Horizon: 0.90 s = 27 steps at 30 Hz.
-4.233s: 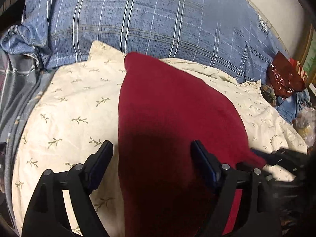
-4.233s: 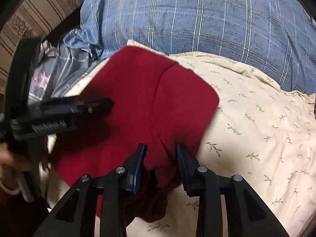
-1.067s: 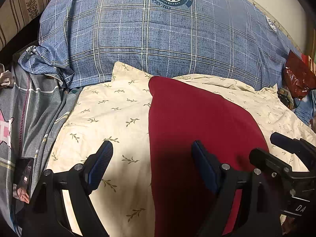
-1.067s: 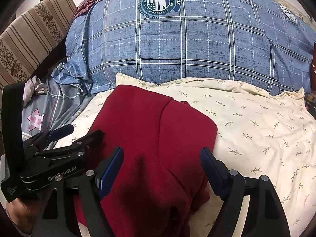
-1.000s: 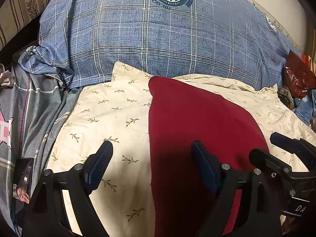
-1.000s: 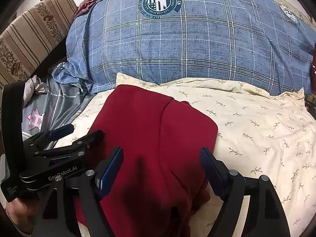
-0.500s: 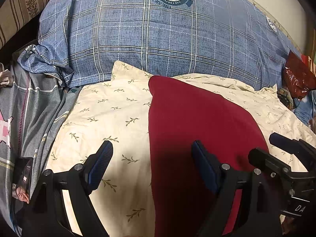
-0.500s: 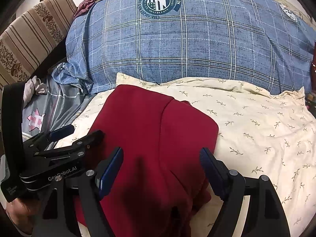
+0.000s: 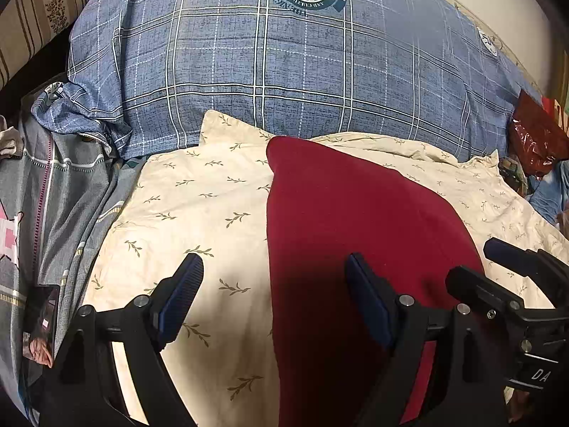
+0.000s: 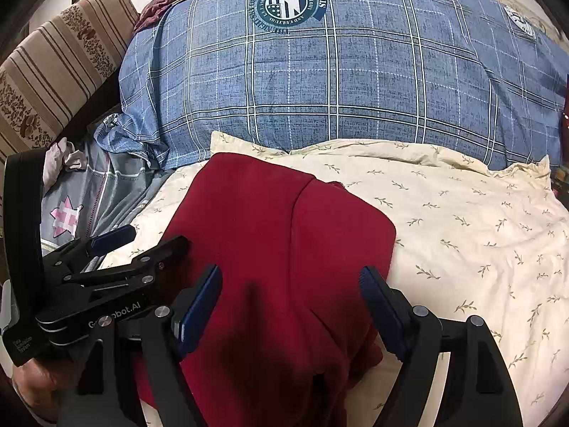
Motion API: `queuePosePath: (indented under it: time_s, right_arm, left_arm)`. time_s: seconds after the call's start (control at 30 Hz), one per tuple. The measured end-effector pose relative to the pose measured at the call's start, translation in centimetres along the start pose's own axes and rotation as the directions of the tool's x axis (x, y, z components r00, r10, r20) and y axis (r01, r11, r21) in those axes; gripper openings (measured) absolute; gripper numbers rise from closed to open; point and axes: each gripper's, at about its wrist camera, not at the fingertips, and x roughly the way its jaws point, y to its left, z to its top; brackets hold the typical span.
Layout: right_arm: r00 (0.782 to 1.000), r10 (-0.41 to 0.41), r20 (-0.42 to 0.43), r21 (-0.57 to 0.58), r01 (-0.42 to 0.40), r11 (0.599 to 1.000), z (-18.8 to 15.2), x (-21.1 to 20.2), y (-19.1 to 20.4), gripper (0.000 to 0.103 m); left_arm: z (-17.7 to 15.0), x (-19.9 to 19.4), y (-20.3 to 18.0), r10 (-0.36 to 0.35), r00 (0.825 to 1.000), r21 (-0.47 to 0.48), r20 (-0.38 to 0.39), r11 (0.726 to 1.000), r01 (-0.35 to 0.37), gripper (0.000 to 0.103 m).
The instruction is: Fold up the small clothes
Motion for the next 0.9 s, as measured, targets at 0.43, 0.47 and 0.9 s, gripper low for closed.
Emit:
queuePosePath:
  time_s: [0.43,0.47,0.9]
  right_arm:
    - [1.000,0.006,-0.002,0.001,-0.006,1.000,-0.02,0.03,0.09,0.081]
    - [1.000,0.006,-0.003,0.001,-0.006,1.000,-0.01,0.05,0.12,0.081]
    - [1.000,0.010,-0.002,-0.007,-0.010,1.000,0.19,0.10,0.29,0.081]
  left_arm:
    - [0.03,0.12,0.20,-0.017,1.000,-0.008,-0.008,1.000,0.017,0.082]
    - [0.02,0.11,0.22,-0.018,1.000,-0.009,-0.008,1.000,0.018,0.082]
    - [0.05,0.18,0.21,-0.032,0.999,-0.022,-0.014,0.999,0.032,0.082]
